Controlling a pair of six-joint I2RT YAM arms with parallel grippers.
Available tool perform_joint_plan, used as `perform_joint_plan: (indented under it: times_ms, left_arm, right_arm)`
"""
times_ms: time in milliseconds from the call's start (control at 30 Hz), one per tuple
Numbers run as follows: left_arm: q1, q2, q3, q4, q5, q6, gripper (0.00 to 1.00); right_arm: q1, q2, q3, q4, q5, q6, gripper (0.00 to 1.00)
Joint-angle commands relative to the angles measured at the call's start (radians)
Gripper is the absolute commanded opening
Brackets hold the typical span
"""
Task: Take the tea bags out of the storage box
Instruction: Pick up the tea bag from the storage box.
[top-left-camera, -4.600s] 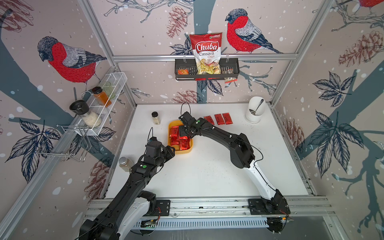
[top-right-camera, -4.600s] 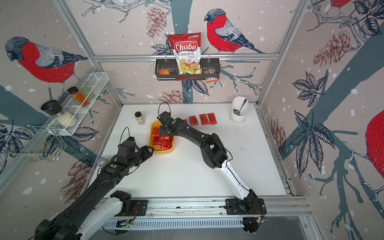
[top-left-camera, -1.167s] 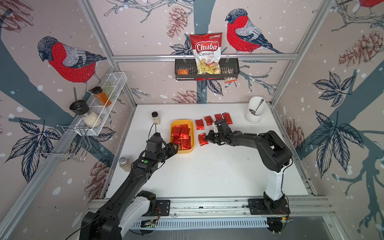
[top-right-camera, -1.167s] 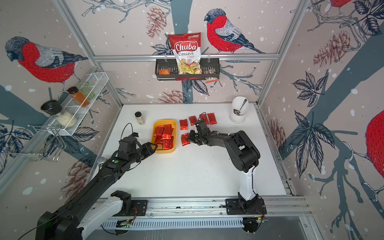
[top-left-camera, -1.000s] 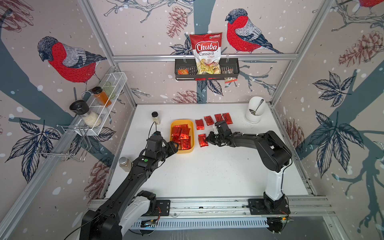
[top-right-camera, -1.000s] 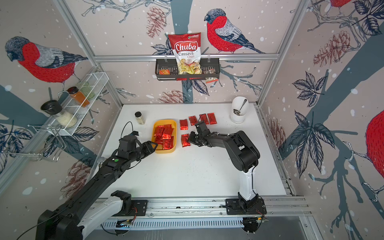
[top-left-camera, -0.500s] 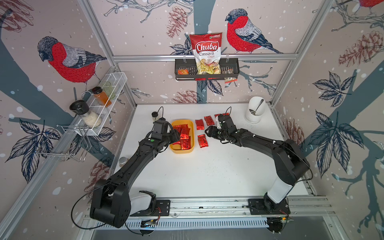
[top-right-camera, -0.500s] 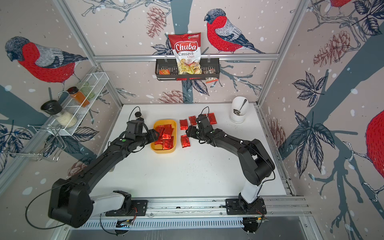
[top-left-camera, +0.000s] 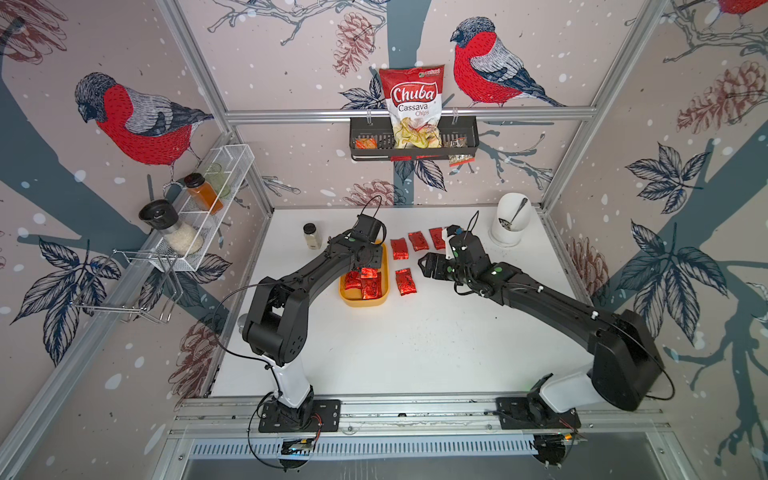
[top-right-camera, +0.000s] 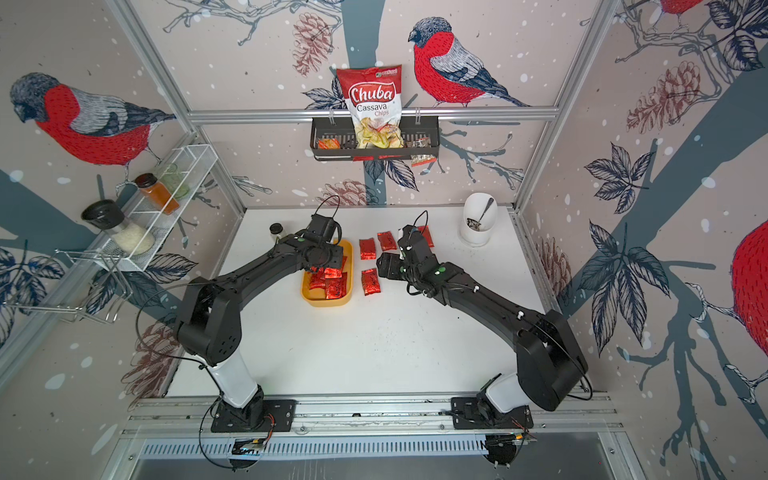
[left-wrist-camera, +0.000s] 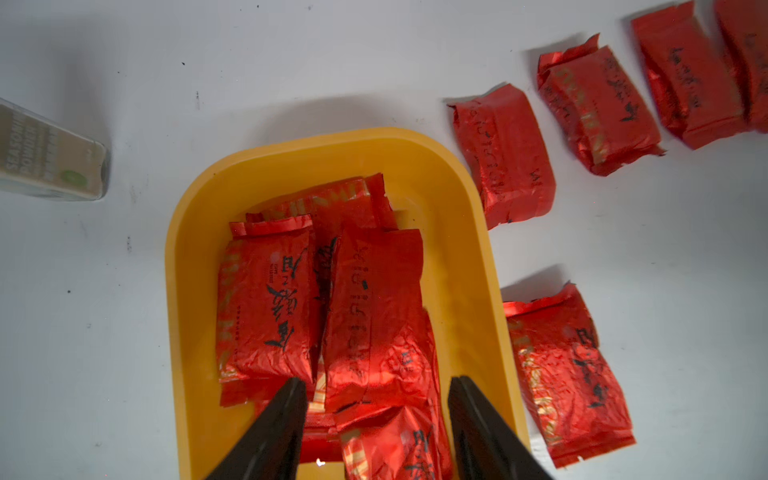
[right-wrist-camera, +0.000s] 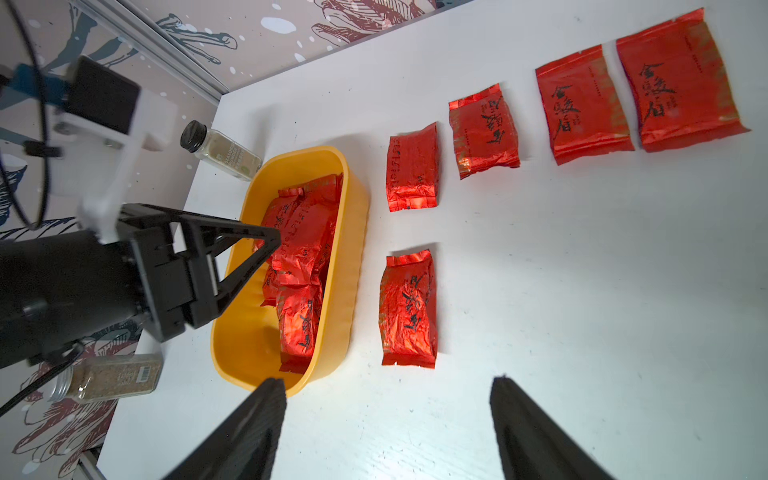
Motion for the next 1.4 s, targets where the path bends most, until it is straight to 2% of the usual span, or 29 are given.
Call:
perform_joint_plan:
  times_ms: [0, 167, 267, 400, 800, 900, 1200, 1367]
  left_arm:
    - [-0.026, 0.051, 0.038, -0.055, -0.075, 0.077, 0.6]
    - [-0.057, 0.136, 0.091, -0.083, -0.148, 0.098, 0.61]
    - [-0.062, 0.17, 0.1, -0.09, -0.194, 0.102, 0.66]
    - [-0.065, 0.184, 0.098, -0.082, -0.229, 0.105, 0.67]
    - [-0.064, 0.219, 0.109, -0.077, -0.22, 0.093, 0.72]
    - [-0.062, 0.222, 0.114, -0.08, -0.208, 0.086, 0.71]
    - [-0.048, 0.199, 0.124, -0.095, -0.172, 0.057, 0.58]
    - [-0.048, 0.145, 0.137, -0.125, -0.169, 0.029, 0.58]
  right_arm:
    - [-0.001, -0.034, -0.016, -0.018, 0.016, -0.028, 0.83]
    - [-0.005, -0.049, -0.019, -0.025, 0.005, -0.033, 0.83]
    - [-0.007, -0.053, -0.022, -0.019, -0.003, -0.033, 0.83]
    - [-0.01, -0.052, -0.022, -0.019, -0.007, -0.036, 0.83]
    - [-0.014, -0.045, -0.016, -0.02, -0.016, -0.043, 0.83]
    - [-0.016, -0.046, -0.018, -0.022, -0.014, -0.045, 0.82]
    - [-0.025, -0.07, -0.028, -0.03, -0.008, -0.048, 0.82]
    - [-0.033, -0.092, -0.037, -0.033, -0.008, -0.053, 0.81]
